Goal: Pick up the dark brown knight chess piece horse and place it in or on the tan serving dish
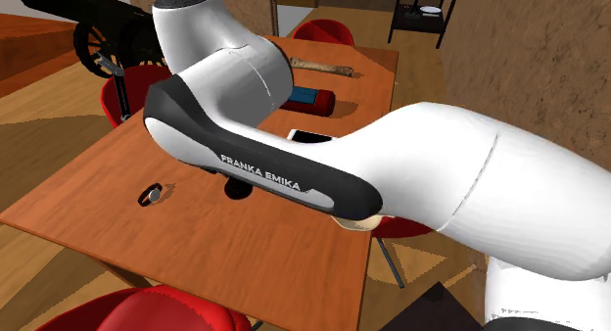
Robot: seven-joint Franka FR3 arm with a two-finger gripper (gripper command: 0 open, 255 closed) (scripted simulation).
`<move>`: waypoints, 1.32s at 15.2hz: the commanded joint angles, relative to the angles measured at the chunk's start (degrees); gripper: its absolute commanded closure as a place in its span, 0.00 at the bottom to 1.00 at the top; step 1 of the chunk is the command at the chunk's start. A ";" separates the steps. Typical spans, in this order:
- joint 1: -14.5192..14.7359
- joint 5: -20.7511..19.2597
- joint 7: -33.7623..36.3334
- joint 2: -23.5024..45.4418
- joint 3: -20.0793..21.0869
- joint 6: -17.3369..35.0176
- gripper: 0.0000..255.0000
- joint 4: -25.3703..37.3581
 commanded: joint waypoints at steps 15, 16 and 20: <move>-10.74 8.96 -19.87 -27.95 -9.74 5.70 1.00 -31.74; -11.17 9.12 -21.17 -29.17 -10.59 5.64 1.00 -32.88; -13.14 9.28 -27.34 -34.26 -14.77 5.03 1.00 -37.30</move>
